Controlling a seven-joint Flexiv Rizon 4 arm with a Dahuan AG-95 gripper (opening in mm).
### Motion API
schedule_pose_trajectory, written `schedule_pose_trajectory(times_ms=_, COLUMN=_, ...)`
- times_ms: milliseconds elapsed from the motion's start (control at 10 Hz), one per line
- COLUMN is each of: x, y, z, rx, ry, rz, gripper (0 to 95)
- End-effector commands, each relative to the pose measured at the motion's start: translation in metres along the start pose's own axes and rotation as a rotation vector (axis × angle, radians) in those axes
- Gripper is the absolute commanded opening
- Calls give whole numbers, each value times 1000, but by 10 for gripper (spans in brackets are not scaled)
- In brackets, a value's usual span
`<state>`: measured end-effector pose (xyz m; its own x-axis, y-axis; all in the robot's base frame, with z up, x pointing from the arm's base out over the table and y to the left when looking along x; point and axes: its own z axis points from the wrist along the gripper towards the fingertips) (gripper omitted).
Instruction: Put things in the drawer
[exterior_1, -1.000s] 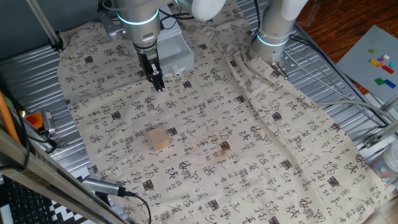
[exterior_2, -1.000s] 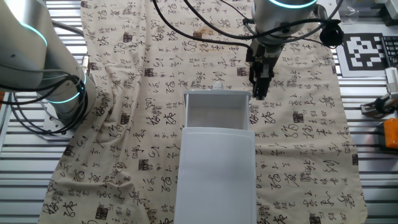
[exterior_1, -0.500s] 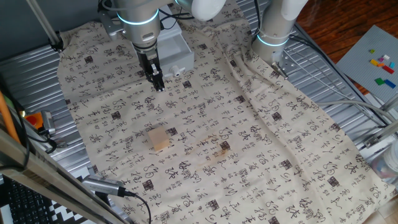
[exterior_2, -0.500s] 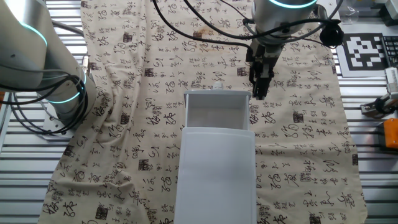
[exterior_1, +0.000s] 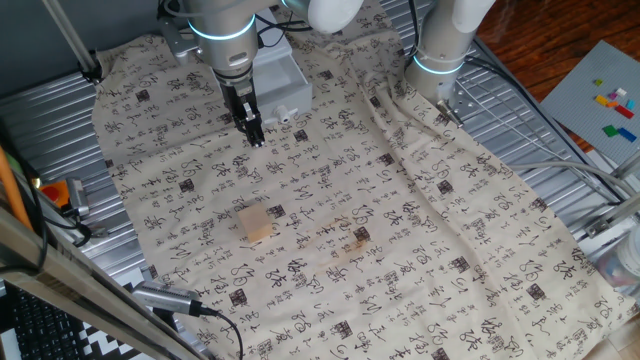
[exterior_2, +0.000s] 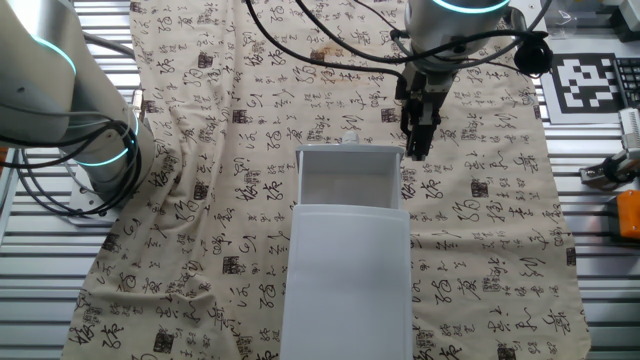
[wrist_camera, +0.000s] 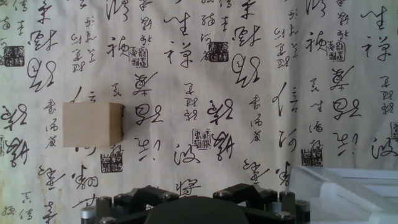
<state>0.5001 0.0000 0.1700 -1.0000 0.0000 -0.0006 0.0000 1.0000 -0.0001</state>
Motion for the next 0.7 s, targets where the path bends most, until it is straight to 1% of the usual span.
schedule_pose_trajectory(times_ms=100, x=0, y=0, z=0, rx=0, ry=1, rz=0, gripper=950)
schedule_pose_trajectory(times_ms=200, x=0, y=0, z=0, rx=-37, ry=-30, rz=-227, gripper=0)
schedule_pose_trajectory(times_ms=700, x=0, y=0, z=0, rx=-37, ry=-31, rz=-226, gripper=0)
